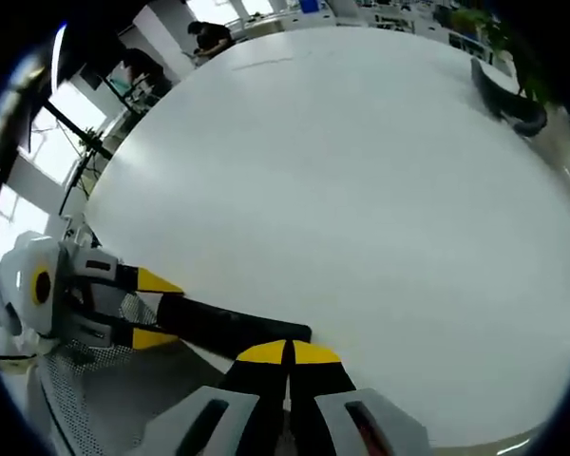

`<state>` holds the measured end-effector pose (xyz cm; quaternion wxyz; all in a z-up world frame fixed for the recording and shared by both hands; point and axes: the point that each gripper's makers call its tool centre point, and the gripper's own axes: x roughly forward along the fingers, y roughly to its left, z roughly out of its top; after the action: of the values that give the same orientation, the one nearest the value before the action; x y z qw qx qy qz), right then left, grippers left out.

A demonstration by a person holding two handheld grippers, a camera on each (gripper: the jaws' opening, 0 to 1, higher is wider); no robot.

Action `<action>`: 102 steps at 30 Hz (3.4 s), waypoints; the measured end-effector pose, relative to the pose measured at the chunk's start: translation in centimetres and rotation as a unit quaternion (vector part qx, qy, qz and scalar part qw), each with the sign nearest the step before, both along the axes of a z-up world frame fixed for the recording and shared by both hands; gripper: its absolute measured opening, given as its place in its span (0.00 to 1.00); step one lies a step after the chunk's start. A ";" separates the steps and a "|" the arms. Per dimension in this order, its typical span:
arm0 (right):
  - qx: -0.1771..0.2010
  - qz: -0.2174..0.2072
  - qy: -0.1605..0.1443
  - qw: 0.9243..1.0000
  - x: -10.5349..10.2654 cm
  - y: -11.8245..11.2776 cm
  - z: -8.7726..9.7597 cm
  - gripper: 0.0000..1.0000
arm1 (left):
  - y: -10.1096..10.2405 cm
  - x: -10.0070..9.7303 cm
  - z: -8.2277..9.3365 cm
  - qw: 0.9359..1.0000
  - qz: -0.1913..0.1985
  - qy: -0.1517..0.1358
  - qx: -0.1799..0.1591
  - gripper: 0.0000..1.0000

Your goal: Press the specified remote control buttons in sequence, fully releasing each button before pressing the next.

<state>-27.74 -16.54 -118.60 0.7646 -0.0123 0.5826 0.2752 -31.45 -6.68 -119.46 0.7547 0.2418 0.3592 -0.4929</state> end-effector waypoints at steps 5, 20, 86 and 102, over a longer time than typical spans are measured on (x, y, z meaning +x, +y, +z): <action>0.010 -0.015 0.011 1.000 0.1 -0.1 0.0 0.00 | -0.1 0.0 0.0 1.000 -0.004 -0.001 -0.002 0.24; 0.041 -0.033 0.028 0.998 0.1 0.5 0.3 0.00 | -0.5 0.0 0.1 1.000 -0.012 -0.005 -0.011 0.24; 0.050 0.007 0.023 0.998 -0.3 1.7 0.5 0.00 | -0.8 0.0 0.0 1.000 -0.006 -0.005 -0.016 0.24; 0.032 0.018 0.022 0.999 -0.7 1.5 0.0 0.00 | -0.8 0.0 0.1 1.000 -0.013 -0.010 -0.014 0.24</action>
<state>-28.44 -15.02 -118.58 0.7468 0.0079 0.5898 0.3073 -31.49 -7.48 -119.39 0.7550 0.2412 0.3413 -0.5052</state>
